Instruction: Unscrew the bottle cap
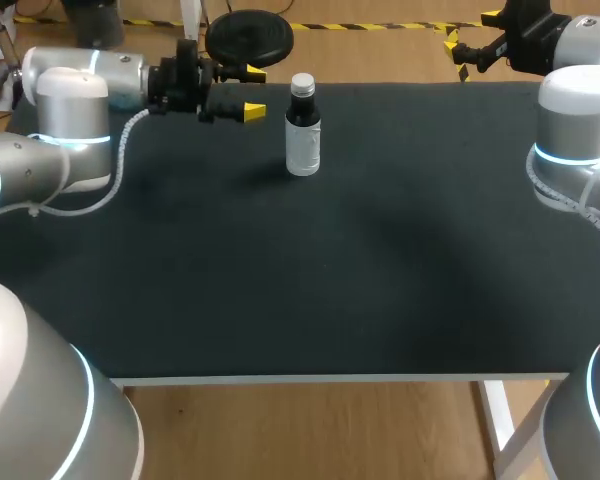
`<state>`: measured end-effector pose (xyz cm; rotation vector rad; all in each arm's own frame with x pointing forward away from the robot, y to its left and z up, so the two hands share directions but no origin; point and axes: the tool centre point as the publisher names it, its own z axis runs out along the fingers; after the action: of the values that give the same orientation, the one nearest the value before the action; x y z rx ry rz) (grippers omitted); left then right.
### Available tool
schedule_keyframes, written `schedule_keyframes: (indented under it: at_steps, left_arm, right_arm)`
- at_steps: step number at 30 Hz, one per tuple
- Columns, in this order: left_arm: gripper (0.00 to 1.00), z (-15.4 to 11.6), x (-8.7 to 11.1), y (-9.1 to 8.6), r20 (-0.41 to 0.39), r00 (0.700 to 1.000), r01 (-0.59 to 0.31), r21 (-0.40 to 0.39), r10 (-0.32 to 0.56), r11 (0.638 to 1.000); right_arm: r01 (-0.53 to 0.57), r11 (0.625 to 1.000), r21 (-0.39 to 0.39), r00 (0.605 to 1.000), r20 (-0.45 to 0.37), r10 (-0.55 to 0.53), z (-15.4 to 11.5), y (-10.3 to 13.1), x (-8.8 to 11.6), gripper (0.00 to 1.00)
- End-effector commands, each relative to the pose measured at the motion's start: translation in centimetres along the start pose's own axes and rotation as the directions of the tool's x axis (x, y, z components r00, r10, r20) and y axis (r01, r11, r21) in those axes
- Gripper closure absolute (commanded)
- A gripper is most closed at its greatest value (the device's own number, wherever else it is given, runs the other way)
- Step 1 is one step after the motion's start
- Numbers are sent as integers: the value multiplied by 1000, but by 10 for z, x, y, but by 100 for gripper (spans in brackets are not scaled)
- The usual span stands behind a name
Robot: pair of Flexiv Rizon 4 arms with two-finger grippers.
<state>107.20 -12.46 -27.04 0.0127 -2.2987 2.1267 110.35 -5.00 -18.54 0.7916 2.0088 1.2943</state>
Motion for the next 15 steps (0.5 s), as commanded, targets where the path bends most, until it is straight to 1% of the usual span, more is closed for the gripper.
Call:
schedule_keyframes:
  at_steps: [1, 15]
  left_arm:
    - [0, 7, -11, 8, -25, 1000, 8, 13, -7, 1000]
    - [0, 29, -12, 11, -72, 997, 5, 13, -5, 1000]
  right_arm:
    - [0, 1000, 1, 1000, 0, 0, 0, 0, 0, 0]
    - [0, 1000, 1, 1000, 0, 0, 0, 0, 0, 0]
